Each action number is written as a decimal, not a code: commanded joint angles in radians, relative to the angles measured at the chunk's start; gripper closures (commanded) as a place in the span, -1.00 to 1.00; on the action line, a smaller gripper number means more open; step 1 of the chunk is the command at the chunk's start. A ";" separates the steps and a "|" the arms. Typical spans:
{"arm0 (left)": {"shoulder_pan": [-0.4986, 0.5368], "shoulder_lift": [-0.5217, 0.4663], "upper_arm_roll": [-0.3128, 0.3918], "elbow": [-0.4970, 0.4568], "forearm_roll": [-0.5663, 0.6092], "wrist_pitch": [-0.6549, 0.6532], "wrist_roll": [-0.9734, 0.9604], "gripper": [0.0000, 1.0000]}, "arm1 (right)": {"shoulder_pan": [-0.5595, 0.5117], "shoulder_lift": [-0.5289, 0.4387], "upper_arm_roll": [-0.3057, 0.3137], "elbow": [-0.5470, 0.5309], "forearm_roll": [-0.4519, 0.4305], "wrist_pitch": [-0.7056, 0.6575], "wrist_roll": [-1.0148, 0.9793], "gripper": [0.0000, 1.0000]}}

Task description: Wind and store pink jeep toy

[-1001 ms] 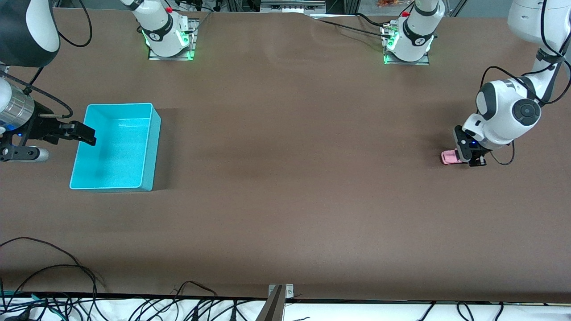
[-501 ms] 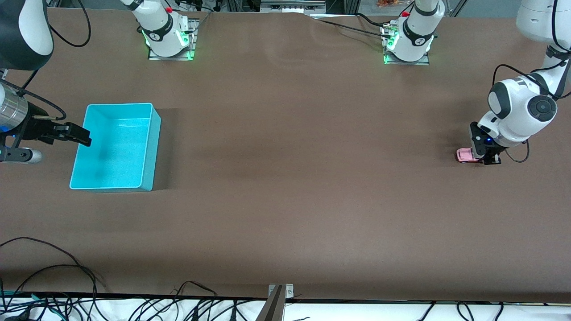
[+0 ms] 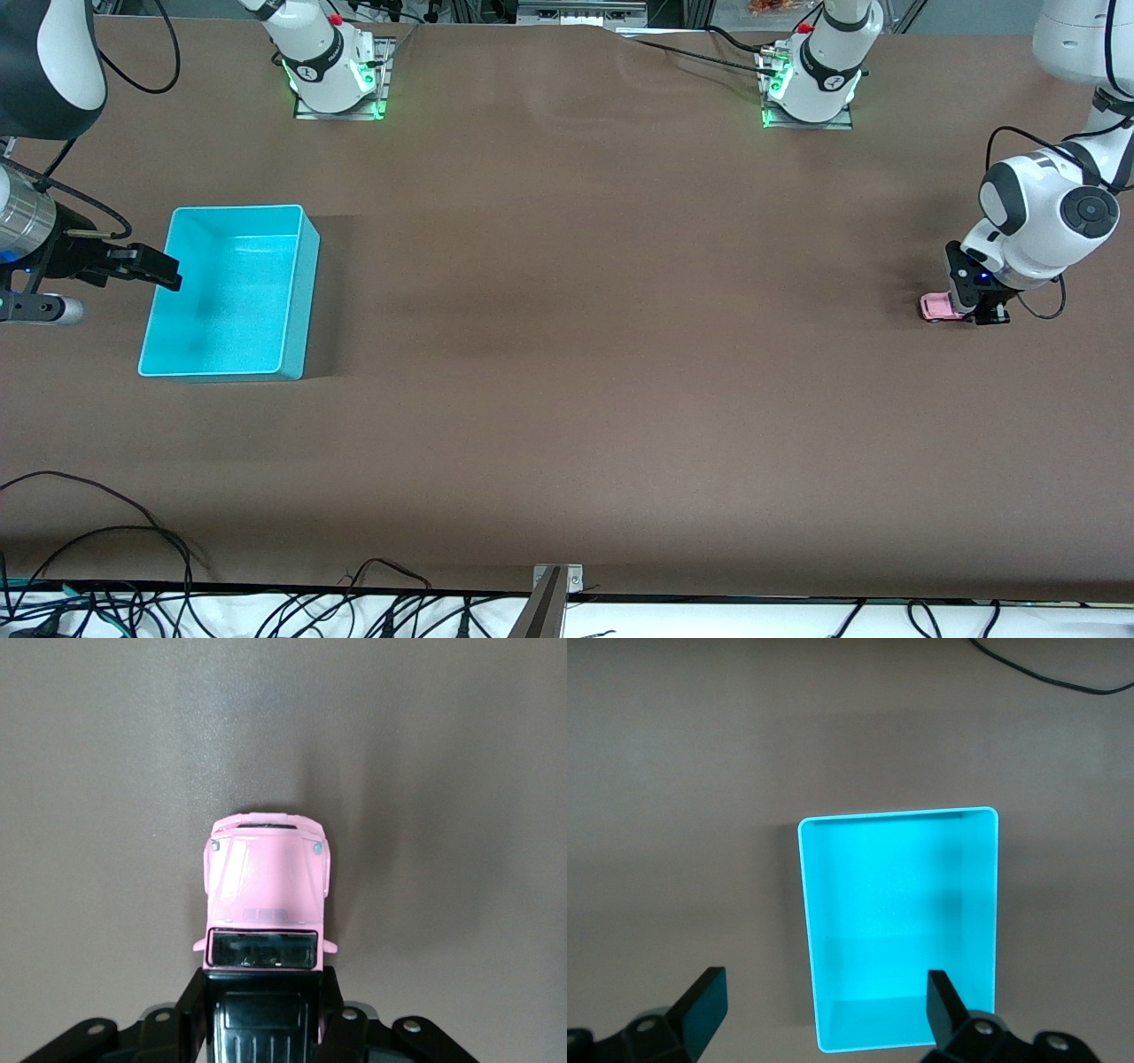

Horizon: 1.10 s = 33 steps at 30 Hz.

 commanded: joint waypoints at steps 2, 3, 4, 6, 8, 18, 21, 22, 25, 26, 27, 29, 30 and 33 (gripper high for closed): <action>0.002 0.058 0.009 0.022 -0.022 0.007 0.016 0.09 | -0.003 0.002 0.004 0.013 -0.002 -0.016 -0.010 -1.00; 0.000 0.058 0.009 0.022 -0.024 0.007 0.016 -0.51 | -0.003 0.002 0.004 0.013 -0.002 -0.016 -0.010 -1.00; 0.000 0.058 0.009 0.024 -0.025 0.005 0.019 -1.00 | -0.003 0.002 0.004 0.013 -0.002 -0.016 -0.010 -1.00; 0.000 0.054 0.009 0.035 -0.022 0.007 0.024 -1.00 | -0.005 0.002 0.004 0.013 -0.002 -0.016 -0.010 -1.00; -0.003 0.054 0.009 0.049 -0.022 0.005 0.024 -1.00 | -0.005 0.002 0.004 0.013 -0.002 -0.016 -0.010 -1.00; -0.001 0.052 0.009 0.052 -0.024 0.002 0.021 -1.00 | -0.005 0.002 0.002 0.013 -0.002 -0.016 -0.010 -1.00; 0.002 0.052 0.009 0.052 -0.024 0.002 0.021 -1.00 | -0.005 0.002 0.004 0.013 -0.002 -0.016 -0.010 -1.00; 0.002 0.052 0.009 0.052 -0.024 0.002 0.021 -1.00 | -0.005 0.002 0.004 0.013 -0.002 -0.016 -0.010 -1.00; 0.000 0.052 0.009 0.052 -0.024 0.002 0.018 -1.00 | -0.005 0.002 0.004 0.013 -0.002 -0.016 -0.008 -1.00; 0.000 0.052 0.009 0.052 -0.024 0.002 0.014 -1.00 | -0.005 0.002 0.004 0.013 -0.002 -0.016 -0.008 -1.00; 0.000 0.052 0.009 0.052 -0.024 0.002 0.014 -1.00 | -0.005 0.002 0.004 0.013 -0.002 -0.016 -0.008 -1.00; -0.001 0.049 0.009 0.052 -0.024 0.002 0.013 -1.00 | -0.005 0.002 0.004 0.013 -0.002 -0.016 -0.008 -1.00; -0.001 0.047 0.007 0.049 -0.024 0.002 0.011 -1.00 | -0.005 0.002 0.004 0.013 -0.002 -0.016 -0.008 -1.00; -0.004 0.034 0.007 0.047 -0.022 -0.004 0.013 -1.00 | -0.005 0.002 0.004 0.013 0.000 -0.016 -0.007 -1.00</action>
